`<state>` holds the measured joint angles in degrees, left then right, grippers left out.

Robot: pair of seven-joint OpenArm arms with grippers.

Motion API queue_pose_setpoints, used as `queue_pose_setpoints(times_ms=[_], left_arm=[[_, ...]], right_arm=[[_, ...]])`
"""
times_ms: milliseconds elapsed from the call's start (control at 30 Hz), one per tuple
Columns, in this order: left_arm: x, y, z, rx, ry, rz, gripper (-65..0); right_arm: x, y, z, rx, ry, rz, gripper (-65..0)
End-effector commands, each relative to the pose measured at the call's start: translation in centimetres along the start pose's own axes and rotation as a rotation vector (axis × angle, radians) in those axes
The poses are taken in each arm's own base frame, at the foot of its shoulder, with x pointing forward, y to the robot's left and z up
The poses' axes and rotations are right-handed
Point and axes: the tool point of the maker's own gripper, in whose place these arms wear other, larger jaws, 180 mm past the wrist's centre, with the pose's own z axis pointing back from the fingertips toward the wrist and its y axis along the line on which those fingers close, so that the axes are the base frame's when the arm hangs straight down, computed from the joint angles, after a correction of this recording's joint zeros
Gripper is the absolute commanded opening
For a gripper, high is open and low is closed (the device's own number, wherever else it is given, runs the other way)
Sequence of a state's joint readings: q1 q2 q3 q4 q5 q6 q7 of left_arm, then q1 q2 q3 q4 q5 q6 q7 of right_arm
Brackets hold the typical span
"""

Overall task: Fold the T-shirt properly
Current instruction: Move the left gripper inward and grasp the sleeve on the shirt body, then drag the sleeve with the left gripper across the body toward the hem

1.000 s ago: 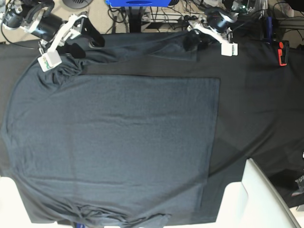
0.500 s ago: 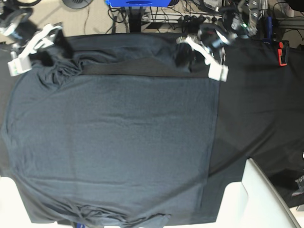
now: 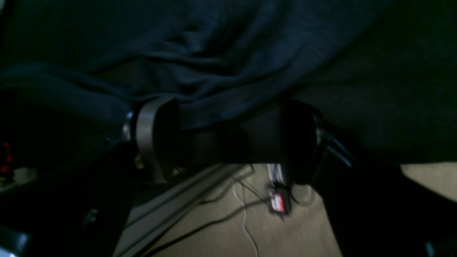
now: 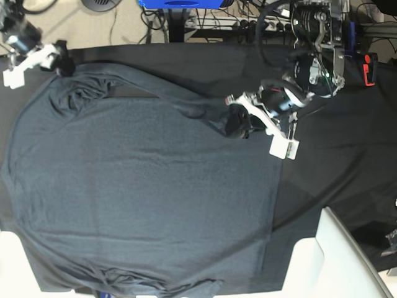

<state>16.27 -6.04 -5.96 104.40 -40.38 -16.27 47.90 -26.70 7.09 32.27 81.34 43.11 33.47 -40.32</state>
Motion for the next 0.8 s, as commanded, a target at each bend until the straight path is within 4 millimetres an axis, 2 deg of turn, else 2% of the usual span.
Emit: queue_pose_setpoints(times_ms=[0,167,267,367,467,567,767], left_arm=[[0.9,-0.6,0.1,-0.020,-0.031,-0.001,-65.0],[1.9,-1.0,-0.3,-0.032,-0.048,-0.015,-65.0],[2.1,-1.3,-0.5,-0.038,-0.056,-0.011,-65.0],[2.0,-1.3,-0.5,-0.038,-0.053,-0.010,-65.0],[1.8,-1.3,-0.5,-0.039,-0.049,-0.006,-65.0],[2.0,-1.6,-0.7,-0.047,-0.051,-0.010,-65.0],[1.2,-3.5,-1.4,-0.097,-0.021,-0.033,-65.0]], right_arm=[[1.4,-0.3,0.2,-0.004,-0.035,0.019,-22.5],[1.9,-0.5,-0.7,-0.006,-0.036,0.005,-22.7],[2.7,-1.9,-0.6,-0.034,-0.069,-0.044,-23.6],[2.8,-3.1,-0.6,-0.053,-0.086,-0.092,-32.6],[2.8,-3.4,-0.5,-0.059,-0.086,-0.103,-40.4],[2.8,-3.2,-0.7,-0.055,-0.083,-0.099,-39.2],[3.1,-3.2,-0.7,-0.054,-0.091,-0.097,-36.8]])
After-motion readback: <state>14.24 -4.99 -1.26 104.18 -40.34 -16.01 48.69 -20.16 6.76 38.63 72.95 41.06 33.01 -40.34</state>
